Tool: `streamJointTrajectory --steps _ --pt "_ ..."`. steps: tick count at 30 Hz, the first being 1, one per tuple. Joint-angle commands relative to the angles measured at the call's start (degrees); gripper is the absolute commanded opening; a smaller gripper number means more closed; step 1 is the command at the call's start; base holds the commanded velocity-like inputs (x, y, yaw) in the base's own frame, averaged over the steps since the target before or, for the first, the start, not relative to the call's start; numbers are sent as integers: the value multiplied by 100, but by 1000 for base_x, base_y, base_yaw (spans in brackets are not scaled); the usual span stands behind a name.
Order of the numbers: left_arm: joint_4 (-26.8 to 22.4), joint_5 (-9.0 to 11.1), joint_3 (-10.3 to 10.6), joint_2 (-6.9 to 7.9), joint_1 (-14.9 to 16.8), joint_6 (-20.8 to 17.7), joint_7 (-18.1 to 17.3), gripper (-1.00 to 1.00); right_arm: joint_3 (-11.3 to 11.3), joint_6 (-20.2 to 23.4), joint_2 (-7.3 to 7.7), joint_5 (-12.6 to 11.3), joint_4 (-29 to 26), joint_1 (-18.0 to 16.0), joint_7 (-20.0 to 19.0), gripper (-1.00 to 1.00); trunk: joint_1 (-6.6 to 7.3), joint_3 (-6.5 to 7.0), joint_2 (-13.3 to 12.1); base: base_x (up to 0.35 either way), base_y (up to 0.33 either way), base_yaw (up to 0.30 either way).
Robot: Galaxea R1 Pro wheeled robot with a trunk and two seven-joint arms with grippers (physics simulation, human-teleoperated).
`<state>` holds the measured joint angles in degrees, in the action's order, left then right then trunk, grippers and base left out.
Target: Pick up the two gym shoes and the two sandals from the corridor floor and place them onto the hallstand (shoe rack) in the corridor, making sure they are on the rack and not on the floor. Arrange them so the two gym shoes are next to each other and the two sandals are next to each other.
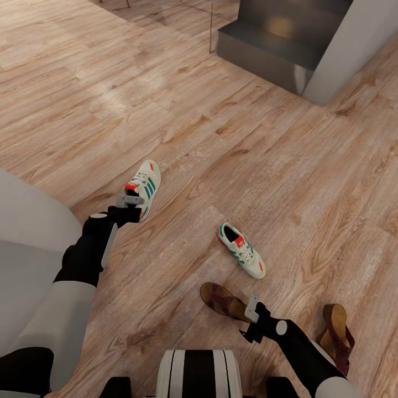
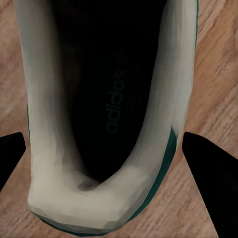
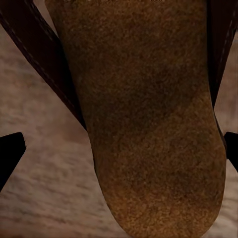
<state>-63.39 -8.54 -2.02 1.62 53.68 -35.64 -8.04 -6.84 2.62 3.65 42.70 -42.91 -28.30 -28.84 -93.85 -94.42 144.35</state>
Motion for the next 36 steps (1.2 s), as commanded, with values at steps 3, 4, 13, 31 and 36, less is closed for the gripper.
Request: streamJointTrajectory --steps 3,4,13,31,36 --pt "-14 -60 -9 4 2 -22 -55 -100 -12 28 6 28 -15 0 -17 100 -2 -25 3 0 0 0" --pt "-14 -60 -9 4 2 -22 -52 -100 -11 28 9 28 -16 0 -17 100 -4 -48 4 0 0 0" --pt "-15 -60 -9 5 2 -22 -52 -100 -10 36 13 28 -16 0 -17 100 -9 -92 7 0 0 0" --pt "-15 -60 -9 14 2 -22 -49 -100 51 63 13 28 -37 0 -8 -100 -9 -92 7 0 0 0" --pt "-15 -60 -9 22 2 -22 -54 -100 51 63 13 28 -41 0 -8 -100 -9 -92 7 0 0 0"
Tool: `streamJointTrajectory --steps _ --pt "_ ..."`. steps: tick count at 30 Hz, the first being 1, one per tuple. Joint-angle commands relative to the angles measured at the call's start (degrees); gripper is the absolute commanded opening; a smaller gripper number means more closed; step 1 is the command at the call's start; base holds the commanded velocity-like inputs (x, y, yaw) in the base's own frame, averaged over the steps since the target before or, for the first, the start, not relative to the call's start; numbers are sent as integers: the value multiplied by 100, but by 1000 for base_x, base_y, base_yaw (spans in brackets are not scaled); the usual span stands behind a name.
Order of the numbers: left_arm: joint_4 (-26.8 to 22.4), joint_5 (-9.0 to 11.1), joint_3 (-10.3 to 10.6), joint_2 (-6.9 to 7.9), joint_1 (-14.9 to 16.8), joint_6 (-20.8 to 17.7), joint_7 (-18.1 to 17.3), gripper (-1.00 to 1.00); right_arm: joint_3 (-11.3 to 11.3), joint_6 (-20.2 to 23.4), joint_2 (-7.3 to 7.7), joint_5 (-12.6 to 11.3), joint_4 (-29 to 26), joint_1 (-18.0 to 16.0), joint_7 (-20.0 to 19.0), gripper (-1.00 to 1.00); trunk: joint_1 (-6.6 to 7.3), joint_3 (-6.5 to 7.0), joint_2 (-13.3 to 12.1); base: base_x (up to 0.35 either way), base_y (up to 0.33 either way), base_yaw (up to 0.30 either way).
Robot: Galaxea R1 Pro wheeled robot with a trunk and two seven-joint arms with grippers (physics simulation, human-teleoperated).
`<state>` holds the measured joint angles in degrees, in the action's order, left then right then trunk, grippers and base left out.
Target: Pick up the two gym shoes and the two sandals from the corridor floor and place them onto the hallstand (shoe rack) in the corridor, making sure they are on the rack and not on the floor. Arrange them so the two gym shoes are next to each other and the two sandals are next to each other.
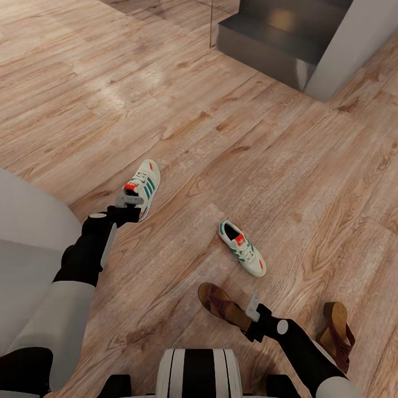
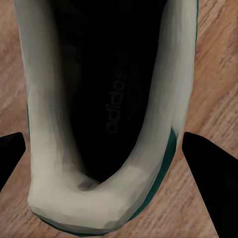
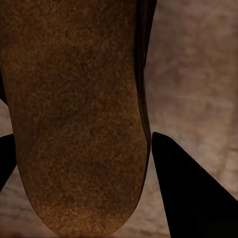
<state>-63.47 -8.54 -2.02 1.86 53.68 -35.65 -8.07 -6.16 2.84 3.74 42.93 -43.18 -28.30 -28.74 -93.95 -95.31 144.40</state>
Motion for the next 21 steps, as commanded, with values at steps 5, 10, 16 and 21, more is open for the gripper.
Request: streamJointTrajectory --steps 5,10,16,21 --pt "-44 -62 -9 -1 2 -29 -54 -100 -17 43 4 5 -15 0 -17 -100 1 -3 1 0 0 0" --pt "-174 -68 -14 -1 2 -153 -50 -100 -23 41 4 2 -15 0 -17 -100 9 63 -3 0 0 0" --pt "-183 -68 -15 100 2 -196 -52 -100 -25 41 -3 -4 -15 0 -17 -100 24 196 -11 0 0 0" --pt "-183 -68 -18 129 5 -197 -54 -100 -21 35 -11 -14 -29 0 -25 -100 37 307 -17 0 0 0"
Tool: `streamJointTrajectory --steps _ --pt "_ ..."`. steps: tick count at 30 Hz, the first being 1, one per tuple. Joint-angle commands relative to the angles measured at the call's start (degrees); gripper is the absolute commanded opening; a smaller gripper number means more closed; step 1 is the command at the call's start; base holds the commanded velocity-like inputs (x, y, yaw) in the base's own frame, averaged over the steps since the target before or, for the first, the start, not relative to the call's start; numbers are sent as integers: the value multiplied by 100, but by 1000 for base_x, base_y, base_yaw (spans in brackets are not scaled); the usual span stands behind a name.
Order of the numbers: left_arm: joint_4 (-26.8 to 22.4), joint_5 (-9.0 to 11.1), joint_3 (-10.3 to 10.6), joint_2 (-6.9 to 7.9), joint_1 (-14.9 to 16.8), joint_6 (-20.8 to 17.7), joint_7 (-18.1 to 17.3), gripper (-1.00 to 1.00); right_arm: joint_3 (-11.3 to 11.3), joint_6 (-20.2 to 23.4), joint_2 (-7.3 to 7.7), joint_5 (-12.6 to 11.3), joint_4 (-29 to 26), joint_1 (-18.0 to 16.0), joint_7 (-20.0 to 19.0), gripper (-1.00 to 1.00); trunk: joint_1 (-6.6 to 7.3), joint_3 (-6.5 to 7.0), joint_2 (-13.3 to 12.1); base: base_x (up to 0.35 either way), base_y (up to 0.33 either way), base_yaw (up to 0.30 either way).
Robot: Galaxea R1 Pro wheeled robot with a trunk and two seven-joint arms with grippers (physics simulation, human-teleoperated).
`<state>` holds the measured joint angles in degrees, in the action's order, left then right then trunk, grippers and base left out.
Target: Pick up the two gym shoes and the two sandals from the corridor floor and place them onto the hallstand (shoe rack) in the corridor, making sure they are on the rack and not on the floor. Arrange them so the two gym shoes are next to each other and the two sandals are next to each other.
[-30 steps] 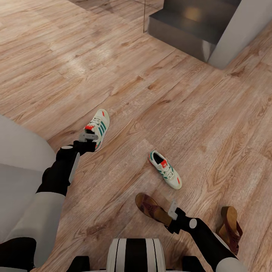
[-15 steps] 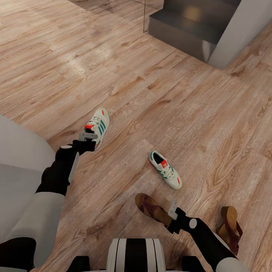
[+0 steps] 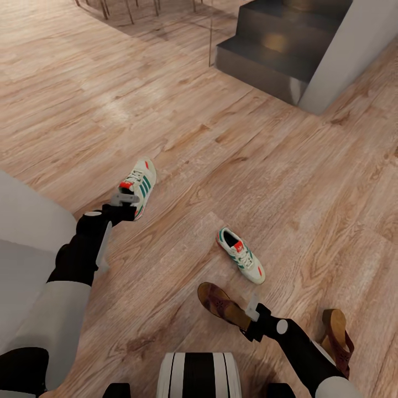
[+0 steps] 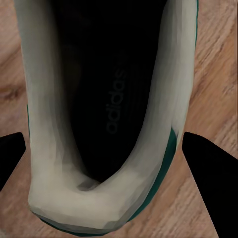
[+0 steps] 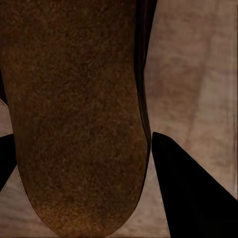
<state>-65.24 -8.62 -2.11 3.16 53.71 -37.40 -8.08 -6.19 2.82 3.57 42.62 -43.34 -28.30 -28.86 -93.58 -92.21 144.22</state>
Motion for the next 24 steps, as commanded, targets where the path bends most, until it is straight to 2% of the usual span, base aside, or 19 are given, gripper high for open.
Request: streamJointTrajectory --steps 1,5,8,9,10,11,12,14,16,18,21,23,24 --pt "-7 -61 -9 0 2 -22 -53 -100 -21 31 2 13 -37 0 -14 -100 3 19 0 0 0 0" --pt "-7 -61 -2 1 0 -24 -52 -100 -43 23 -45 -10 -351 0 -14 -100 13 108 -6 0 0 0" --pt "-7 -61 0 10 -1 -28 -46 -100 -50 19 -139 -52 -821 0 -20 -100 21 174 -10 0 0 0" --pt "-7 -63 -3 18 -1 -29 -45 -100 -50 21 -220 -84 -983 0 -21 -100 24 197 -11 0 0 0" --pt "-7 -88 -8 36 -4 -30 -45 -100 -49 25 -397 -151 -1212 0 -21 -100 26 219 -12 0 0 0" --pt "-7 -100 -10 43 -5 -30 -45 -100 -49 27 -461 -173 -1280 0 -19 -100 29 241 -14 0 0 0" --pt "-7 -134 -19 67 -15 -30 -44 -100 -49 35 -670 -226 -1486 0 -17 -100 31 263 -15 0 0 0" --pt "-7 -162 -47 107 -47 -30 -45 -100 -45 40 -914 -263 -1811 0 -11 -100 36 307 -18 0 0 0" --pt "-5 -164 -61 172 -78 -31 -45 -100 -42 59 -1024 -279 -2084 0 -8 -100 42 352 -20 0 0 0" --pt "0 -163 -72 303 -109 -26 -40 -100 -33 119 -1090 -379 -2393 0 -5 -100 47 396 -23 0 0 0" --pt "2 -135 -169 498 -128 9 -21 -100 199 160 -1115 -975 -2710 0 216 -100 54 462 -27 0 0 0" --pt "7 -119 -446 552 -155 55 -55 -100 530 173 -1117 -1519 -2959 0 586 -100 60 507 -30 0 0 0" --pt "9 -115 -510 554 -184 74 -51 -100 615 173 -1116 -1645 -3027 0 686 -100 62 529 -31 0 0 0"
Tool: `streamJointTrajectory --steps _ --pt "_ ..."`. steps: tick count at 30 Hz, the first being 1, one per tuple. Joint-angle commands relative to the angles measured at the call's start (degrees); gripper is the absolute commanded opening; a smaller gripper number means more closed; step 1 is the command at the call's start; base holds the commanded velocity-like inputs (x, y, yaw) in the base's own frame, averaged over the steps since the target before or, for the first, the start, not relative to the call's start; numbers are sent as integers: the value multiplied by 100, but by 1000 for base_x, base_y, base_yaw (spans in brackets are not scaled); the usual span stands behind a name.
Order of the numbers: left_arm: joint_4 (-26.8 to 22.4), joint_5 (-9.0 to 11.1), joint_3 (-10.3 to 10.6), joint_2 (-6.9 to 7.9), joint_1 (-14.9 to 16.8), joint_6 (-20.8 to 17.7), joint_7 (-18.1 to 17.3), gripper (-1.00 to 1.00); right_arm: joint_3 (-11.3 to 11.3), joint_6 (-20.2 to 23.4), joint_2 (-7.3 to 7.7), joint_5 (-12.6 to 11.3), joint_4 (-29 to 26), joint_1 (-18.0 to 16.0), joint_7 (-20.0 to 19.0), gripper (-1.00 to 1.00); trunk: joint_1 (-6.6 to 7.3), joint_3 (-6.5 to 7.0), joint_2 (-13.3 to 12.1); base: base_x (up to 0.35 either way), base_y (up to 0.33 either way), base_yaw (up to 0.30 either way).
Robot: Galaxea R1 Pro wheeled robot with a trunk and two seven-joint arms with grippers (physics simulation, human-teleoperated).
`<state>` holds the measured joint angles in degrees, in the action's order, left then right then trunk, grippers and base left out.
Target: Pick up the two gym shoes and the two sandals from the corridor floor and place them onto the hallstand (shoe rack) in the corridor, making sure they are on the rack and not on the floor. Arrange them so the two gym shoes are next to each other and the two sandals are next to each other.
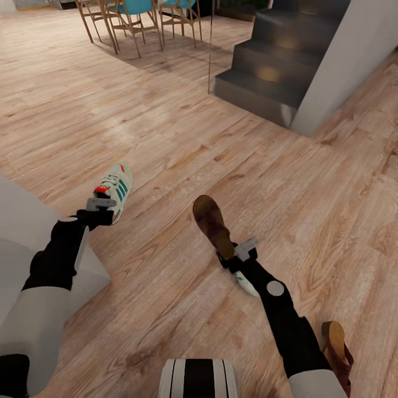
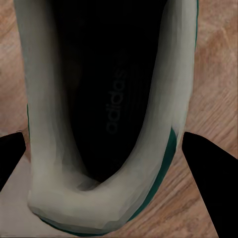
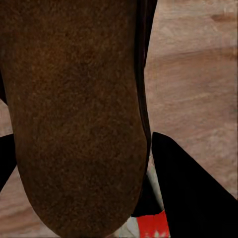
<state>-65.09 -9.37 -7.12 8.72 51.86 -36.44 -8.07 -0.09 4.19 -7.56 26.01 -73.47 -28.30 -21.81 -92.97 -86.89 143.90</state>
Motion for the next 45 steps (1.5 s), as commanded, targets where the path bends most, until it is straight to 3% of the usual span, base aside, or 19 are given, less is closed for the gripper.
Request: streamJointTrajectory --steps 1,4,7,8,13,16,18,22,24,29,45 --pt "-6 -34 -52 -4 -43 -1 -42 -100 76 34 -5 -81 -79 0 89 -100 3 19 0 0 0 0" --pt "-1 -28 -115 -44 -305 292 -4 -100 216 29 -17 -275 -292 0 815 -100 11 85 -4 0 0 0" --pt "33 -11 -129 -91 -719 881 25 -100 240 16 -67 -476 -307 0 1696 -100 18 152 -8 0 0 0" --pt "48 -8 -133 -123 -849 1041 28 -100 242 13 -71 -550 -293 7 1813 -100 21 174 -10 0 0 0" --pt "89 72 -164 -396 -1865 2364 271 -100 216 -152 -87 -823 -246 645 2026 -100 34 285 -16 0 0 0" --pt "51 209 -153 -538 -2289 2874 655 -100 216 -260 -88 -833 -235 758 2038 -100 41 351 -20 0 0 0" --pt "10 238 -129 -716 -2589 3121 926 -100 215 -302 -86 -829 -239 900 2036 -100 47 395 -23 0 0 0" --pt "18 291 -60 -843 -2716 3144 933 -100 83 -335 -217 -827 -267 1028 2073 -100 47 394 -23 0 0 0" --pt "84 304 -71 -788 -2781 3080 907 -100 118 -303 -239 -826 -239 1042 2039 -100 47 394 -23 0 0 0" --pt "152 338 -78 -768 -2941 2971 896 -100 131 -288 -244 -826 -230 1069 2024 -100 60 505 -30 0 0 0" --pt "154 340 -79 -782 -2953 2967 895 -100 132 -287 -244 -826 -220 1072 2014 -100 101 951 -51 0 0 0"
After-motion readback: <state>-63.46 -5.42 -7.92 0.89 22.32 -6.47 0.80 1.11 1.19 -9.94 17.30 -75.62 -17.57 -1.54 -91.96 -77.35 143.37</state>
